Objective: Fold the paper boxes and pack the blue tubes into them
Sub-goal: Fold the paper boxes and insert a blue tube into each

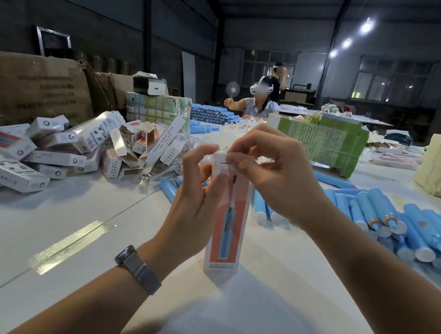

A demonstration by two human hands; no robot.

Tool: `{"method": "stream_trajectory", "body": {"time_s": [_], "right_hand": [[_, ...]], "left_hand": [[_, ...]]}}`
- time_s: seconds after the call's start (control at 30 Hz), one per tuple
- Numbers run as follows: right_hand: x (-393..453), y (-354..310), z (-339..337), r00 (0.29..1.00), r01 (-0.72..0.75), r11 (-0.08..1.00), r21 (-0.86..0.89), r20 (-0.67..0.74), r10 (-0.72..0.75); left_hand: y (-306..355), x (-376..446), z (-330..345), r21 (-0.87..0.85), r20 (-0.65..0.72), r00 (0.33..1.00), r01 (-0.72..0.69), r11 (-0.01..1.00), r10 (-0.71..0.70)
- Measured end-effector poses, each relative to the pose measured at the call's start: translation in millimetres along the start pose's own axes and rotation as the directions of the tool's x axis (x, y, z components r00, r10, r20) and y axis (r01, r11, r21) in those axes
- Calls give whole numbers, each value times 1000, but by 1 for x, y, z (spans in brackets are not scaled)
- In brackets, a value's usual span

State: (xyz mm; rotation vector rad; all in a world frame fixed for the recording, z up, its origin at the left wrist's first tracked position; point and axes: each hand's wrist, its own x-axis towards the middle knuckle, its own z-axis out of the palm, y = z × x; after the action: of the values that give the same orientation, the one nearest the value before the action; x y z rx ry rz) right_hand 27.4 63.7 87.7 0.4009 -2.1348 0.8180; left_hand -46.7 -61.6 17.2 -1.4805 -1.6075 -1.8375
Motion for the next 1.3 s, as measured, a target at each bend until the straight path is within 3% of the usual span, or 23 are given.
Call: {"method": "stream_trajectory", "body": {"time_s": [0.37, 0.97, 1.1, 1.3], "right_hand": [[10, -6, -17, 986, -10, 997, -81, 164, 23], [-7, 24, -13, 999, -48, 983, 180, 32, 43], [-7, 27, -11, 998, 49, 991, 122, 30, -53], [-11, 36, -2, 996, -31, 999, 6, -85, 31]], "left_hand": [[-1, -1, -3, 54, 32, 999, -27, 998, 25], [-4, -1, -4, 61, -43, 999, -20, 998, 23], [-8, -1, -4, 79, -33, 999, -25, 997, 28], [-11, -2, -4, 17, -33, 999, 30, 999, -30]]}}
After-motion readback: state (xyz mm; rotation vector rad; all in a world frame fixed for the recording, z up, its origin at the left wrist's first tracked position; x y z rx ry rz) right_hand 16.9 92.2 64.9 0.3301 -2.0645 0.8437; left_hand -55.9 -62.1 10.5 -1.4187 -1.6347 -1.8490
